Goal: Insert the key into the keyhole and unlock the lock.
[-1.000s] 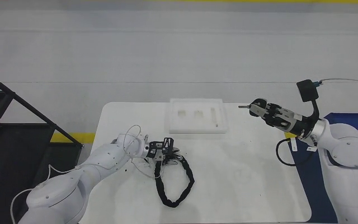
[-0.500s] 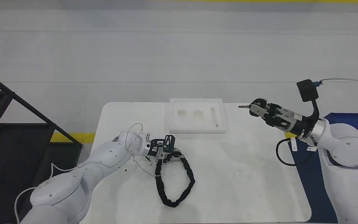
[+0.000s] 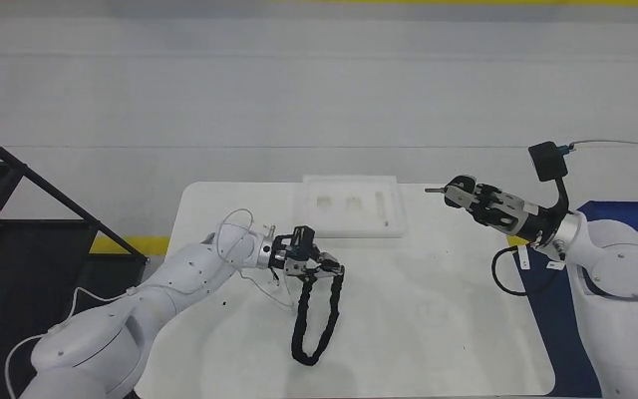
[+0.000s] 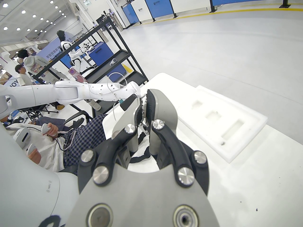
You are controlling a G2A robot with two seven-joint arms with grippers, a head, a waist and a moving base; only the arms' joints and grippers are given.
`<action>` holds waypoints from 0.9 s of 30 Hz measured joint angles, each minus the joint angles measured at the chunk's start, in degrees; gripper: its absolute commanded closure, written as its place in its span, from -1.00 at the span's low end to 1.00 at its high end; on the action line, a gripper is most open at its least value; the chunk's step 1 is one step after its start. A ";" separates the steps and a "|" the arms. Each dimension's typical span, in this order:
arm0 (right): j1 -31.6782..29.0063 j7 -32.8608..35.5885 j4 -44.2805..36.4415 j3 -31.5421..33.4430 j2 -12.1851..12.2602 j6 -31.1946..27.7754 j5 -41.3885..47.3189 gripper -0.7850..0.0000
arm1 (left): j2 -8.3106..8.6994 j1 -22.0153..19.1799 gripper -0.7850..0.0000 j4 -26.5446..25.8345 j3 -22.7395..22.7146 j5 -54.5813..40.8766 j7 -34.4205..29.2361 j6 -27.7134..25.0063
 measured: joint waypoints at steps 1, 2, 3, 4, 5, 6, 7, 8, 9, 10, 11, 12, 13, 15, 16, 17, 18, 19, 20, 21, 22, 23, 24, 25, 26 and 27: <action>0.00 0.00 0.00 0.00 0.00 0.00 0.00 1.00 | 0.47 -0.12 1.00 -1.70 -0.07 -0.95 -0.41 -0.41; -0.19 -0.21 -0.12 -0.17 0.00 0.28 -0.02 1.00 | 1.11 -0.35 1.00 -3.84 -0.18 -2.26 -0.98 -0.98; -0.53 -0.31 -0.37 -0.65 -0.01 0.87 0.18 1.00 | 1.61 -0.50 1.00 -5.35 -0.26 -3.24 -1.36 -1.36; -0.83 0.16 -0.66 -1.34 0.00 1.51 1.10 1.00 | 2.10 -0.64 1.00 -6.73 -0.35 -4.12 -1.66 -1.67; -0.93 1.51 -0.85 -1.99 0.07 2.14 3.08 1.00 | 2.74 -0.85 1.00 -8.38 -0.51 -4.92 -1.84 -1.84; -0.87 2.64 -0.82 -2.15 0.19 2.51 4.31 1.00 | 3.21 -0.97 1.00 -9.51 -0.67 -5.17 -1.75 -1.74; -0.80 3.75 -0.76 -2.27 0.30 2.87 5.23 1.00 | 3.64 -1.03 1.00 -10.52 -0.84 -5.21 -1.44 -1.43; -0.74 5.01 -0.71 -2.45 0.43 3.33 6.42 1.00 | 4.19 -1.01 1.00 -11.69 -1.12 -5.17 -0.76 -0.75; -0.71 5.78 -0.74 -2.58 0.51 3.67 7.20 1.00 | 4.57 -0.93 1.00 -12.45 -1.37 -5.15 -0.13 -0.12; -0.71 6.52 -0.92 -2.71 0.60 4.00 7.71 1.00 | 4.93 -0.85 1.00 -13.15 -1.66 -5.15 0.59 0.59; -0.79 7.39 -1.37 -2.86 0.72 4.42 8.07 1.00 | 5.37 -0.77 1.00 -14.01 -2.12 -5.19 1.59 1.60; -0.90 7.99 -1.78 -2.94 0.82 4.77 8.23 1.00 | 5.70 -0.70 1.00 -14.65 -2.50 -5.26 2.36 2.37; -1.01 8.58 -2.23 -2.98 0.92 5.16 8.23 1.00 | 6.03 -0.61 1.00 -15.29 -2.87 -5.32 3.10 3.11; -1.40 9.77 -3.73 -3.08 1.15 6.00 7.90 1.00 | 6.77 -0.42 1.00 -16.73 -3.69 -5.39 4.65 4.66; -1.63 10.16 -4.46 -3.20 1.23 6.32 7.90 1.00 | 7.09 -0.38 1.00 -17.23 -4.10 -5.17 5.35 5.36; -1.95 10.72 -5.43 -3.52 1.31 6.77 8.39 1.00 | 7.49 -0.30 1.00 -17.95 -4.65 -4.65 6.32 6.33; -2.11 11.18 -5.99 -3.77 1.37 7.12 9.03 1.00 | 7.77 -0.21 1.00 -18.58 -5.01 -4.23 7.01 7.02; -2.18 11.58 -6.38 -3.93 1.44 7.52 9.58 1.00 | 8.04 -0.12 1.00 -19.22 -5.37 -3.85 7.67 7.67; -2.21 12.00 -6.78 -4.17 1.52 8.08 10.12 1.00 | 8.37 0.00 1.00 -20.06 -5.81 -3.47 8.47 8.48; -2.21 12.23 -7.07 -4.40 1.57 8.50 10.43 1.00 | 8.60 0.10 1.00 -20.64 -6.13 -3.22 9.05 9.06; -2.20 12.38 -7.31 -4.62 1.62 8.89 10.61 1.00 | 8.81 0.18 1.00 -21.17 -6.44 -2.94 9.63 9.64; -2.17 12.47 -7.56 -4.86 1.68 9.34 10.65 1.00 | 9.04 0.29 1.00 -21.78 -6.82 -2.50 10.42 10.43; -2.16 12.48 -7.70 -5.02 1.73 9.69 10.59 1.00 | 9.18 0.37 1.00 -22.03 -7.13 -2.10 11.05 11.08; -2.15 12.41 -7.83 -5.18 1.78 10.05 10.45 1.00 | 9.29 0.46 1.00 -22.04 -7.53 -1.62 11.65 11.94; -2.13 12.13 -7.96 -5.37 1.84 10.58 10.04 1.00 | 9.37 0.72 1.00 -22.00 -8.00 -1.03 12.32 13.05; -2.14 11.81 -8.04 -5.50 1.88 11.02 9.51 1.00 | 9.36 0.98 1.00 -22.00 -8.27 -0.85 12.78 13.61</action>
